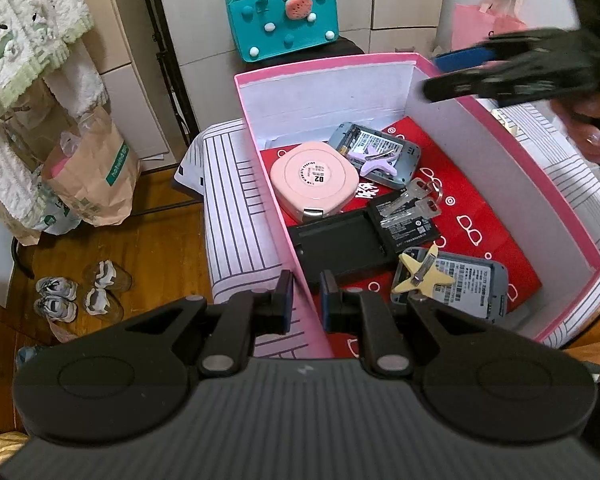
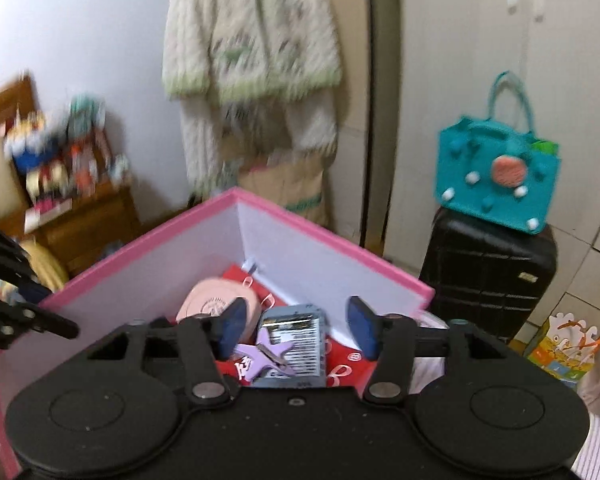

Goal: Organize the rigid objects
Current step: 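Carry the purple starfish into the box and release it, then reach the right gripper to the AA battery and grasp it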

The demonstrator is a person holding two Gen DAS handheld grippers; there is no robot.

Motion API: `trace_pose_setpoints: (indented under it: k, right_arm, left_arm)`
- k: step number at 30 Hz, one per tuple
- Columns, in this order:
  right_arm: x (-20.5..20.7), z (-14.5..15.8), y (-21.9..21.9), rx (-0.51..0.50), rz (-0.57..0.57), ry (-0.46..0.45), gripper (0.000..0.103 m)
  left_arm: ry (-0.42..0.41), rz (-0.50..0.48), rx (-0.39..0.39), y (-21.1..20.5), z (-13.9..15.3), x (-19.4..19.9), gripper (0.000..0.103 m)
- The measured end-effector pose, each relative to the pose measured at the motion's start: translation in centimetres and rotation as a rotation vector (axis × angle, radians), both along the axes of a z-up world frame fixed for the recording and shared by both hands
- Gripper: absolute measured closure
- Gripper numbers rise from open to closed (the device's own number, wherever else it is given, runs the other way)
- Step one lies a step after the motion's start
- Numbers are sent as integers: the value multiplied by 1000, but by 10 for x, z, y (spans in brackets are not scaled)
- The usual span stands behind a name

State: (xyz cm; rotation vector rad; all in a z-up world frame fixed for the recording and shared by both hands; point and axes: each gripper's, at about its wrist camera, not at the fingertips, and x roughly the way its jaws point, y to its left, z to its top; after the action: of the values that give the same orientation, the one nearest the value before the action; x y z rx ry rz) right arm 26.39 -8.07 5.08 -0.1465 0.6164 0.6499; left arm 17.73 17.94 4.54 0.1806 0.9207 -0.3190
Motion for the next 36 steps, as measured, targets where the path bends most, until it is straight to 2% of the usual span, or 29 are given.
trace_pose_setpoints:
  k: [2,4,5,6,7,9,12,17,18,20,21,24,26,28,30,32,36]
  right_arm:
    - [-10,-3,-21,11,-18,-15,28]
    - [-15,-14,-48,17,-88,7,27]
    - [-18,-19,-64,83,-117,18,17]
    - [-20,-23,-79,135,-148,39,17]
    - [-22,-28,-90,139,-187,61,18]
    - [-31,-35,-106,135,-257,48,18]
    - [-40,-43,-118,132,-277,31,18]
    - [-45,-68,-113,26,-328,72,19]
    - [-45,-73,-108,5,-325,87,22]
    - [-45,-83,-92,-55,-290,132,61]
    - [-46,-86,-85,-67,-295,130,64]
    - [-45,-91,-69,-85,-341,90,63]
    - [-42,-92,-61,-89,-388,56,56]
    - [-38,-97,-56,-104,-420,63,57]
    - [-39,-104,-57,-76,-467,77,62]
    - [-48,-104,-60,-58,-496,69,91]
    - [-52,-106,-69,14,-552,102,92]
  left_arm:
    - [-1,6,-4,0,-1,0,90]
    - [1,18,-12,1,-1,1,90]
    - [-1,17,-13,0,-1,1,90]
    - [-2,19,-14,0,-1,0,90]
    - [-3,23,-13,0,-2,1,90]
    - [0,26,-13,0,-2,1,90]
    - [3,25,-7,0,-1,2,90]
    - [14,19,1,-1,0,5,90]
    - [16,17,1,-1,1,6,90]
    - [11,8,9,-3,2,7,90]
    - [10,5,15,-4,2,6,90]
    - [2,-3,22,-3,1,6,90]
    - [2,-7,11,-1,1,5,90]
    - [3,-10,-4,2,1,6,90]
    - [3,-13,-11,3,1,7,89]
    - [0,-21,-7,2,0,6,89]
    - [-10,-36,11,0,0,6,89]
